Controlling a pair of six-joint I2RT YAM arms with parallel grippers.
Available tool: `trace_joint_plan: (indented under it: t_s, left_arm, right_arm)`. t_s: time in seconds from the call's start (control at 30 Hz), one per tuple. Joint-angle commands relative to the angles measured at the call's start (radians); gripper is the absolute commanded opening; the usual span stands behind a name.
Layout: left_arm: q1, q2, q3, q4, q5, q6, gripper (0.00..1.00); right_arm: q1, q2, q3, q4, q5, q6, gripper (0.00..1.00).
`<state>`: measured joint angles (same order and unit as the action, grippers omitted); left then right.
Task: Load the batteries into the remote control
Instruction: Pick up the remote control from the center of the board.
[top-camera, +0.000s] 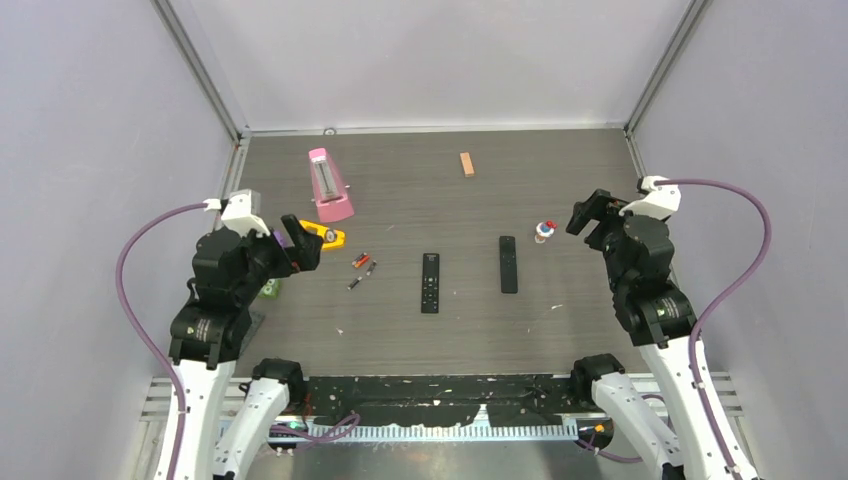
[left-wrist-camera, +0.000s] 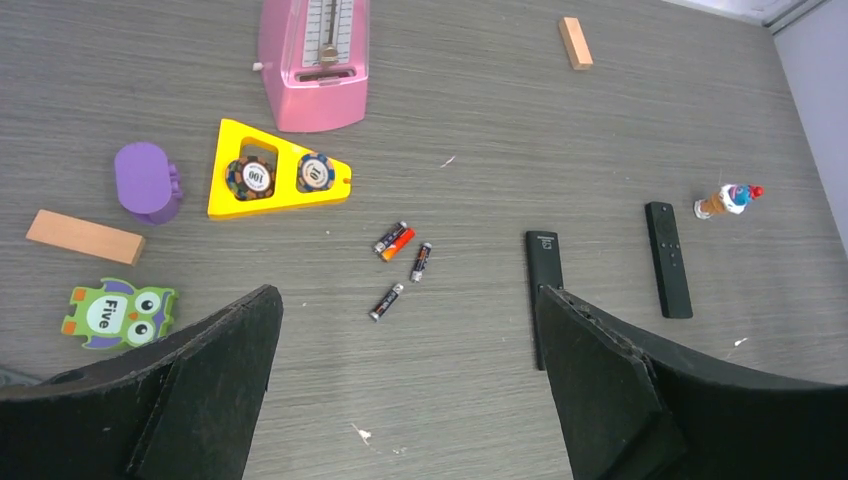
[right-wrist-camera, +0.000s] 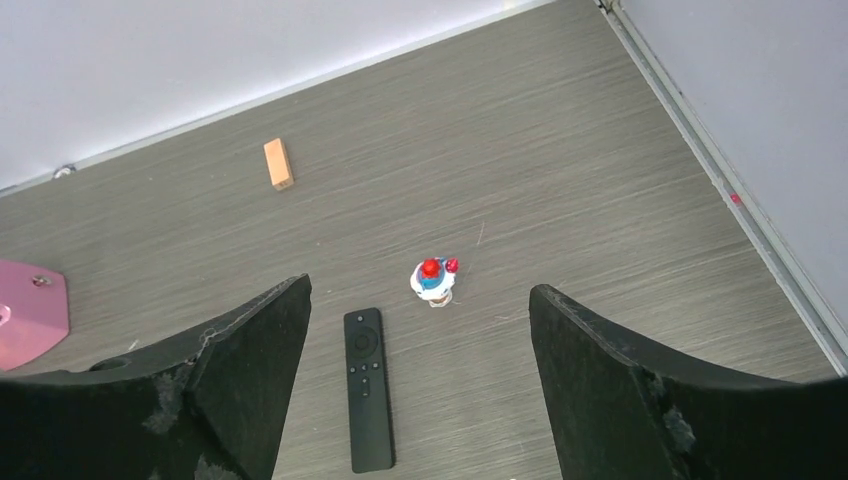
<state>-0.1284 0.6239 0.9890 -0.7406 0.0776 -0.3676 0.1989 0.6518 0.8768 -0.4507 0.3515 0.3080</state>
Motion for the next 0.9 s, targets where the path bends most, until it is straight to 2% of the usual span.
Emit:
trace_joint_plan:
  t_s: [0.0,0.07,0.17,0.27,0.47,0.6,0.67,0.77,0.87]
  left_arm:
    - [0.007,-0.017,-0.041,0.112,-0.031,-0.038,1.0]
    - [0.007,-0.026,-0.052,0.11,-0.033,-0.065,1.0]
    - [0.007,-0.048,-0.13,0.191,0.003,-0.039,1.0]
    - [0.006,-0.057,-0.182,0.247,0.095,-0.008,1.0]
    - [0.007,-0.008,-0.179,0.249,0.218,-0.037,1.0]
    - [0.005,0.032,-0.242,0.349,0.433,-0.061,1.0]
    - [-0.001,0.05,-0.286,0.414,0.49,-0.092,1.0]
    - [-0.053,0.094,-0.323,0.464,0.485,-0.122,1.0]
    - [-0.196,0.166,-0.329,0.497,0.355,-0.136,0.99]
  right_arm:
    - [-0.002,0.048,-0.008,0.066,0.0,-0.022,0.85]
    - [-0.003,0.075,0.007,0.054,-0.048,-0.018,0.85]
    - [-0.002,0.111,0.032,0.008,-0.111,0.003,0.84]
    - [-0.003,0.13,0.028,-0.029,-0.134,0.019,0.84]
    - [-0.003,0.117,-0.021,-0.077,-0.222,0.051,0.84]
    - [-0.004,0.112,-0.047,-0.096,-0.301,0.089,0.84]
    - [-0.002,0.108,-0.065,-0.098,-0.33,0.105,0.83]
    - [-0.002,0.1,-0.111,-0.092,-0.42,0.137,0.82]
    - [-0.002,0.095,-0.171,-0.064,-0.47,0.18,0.8]
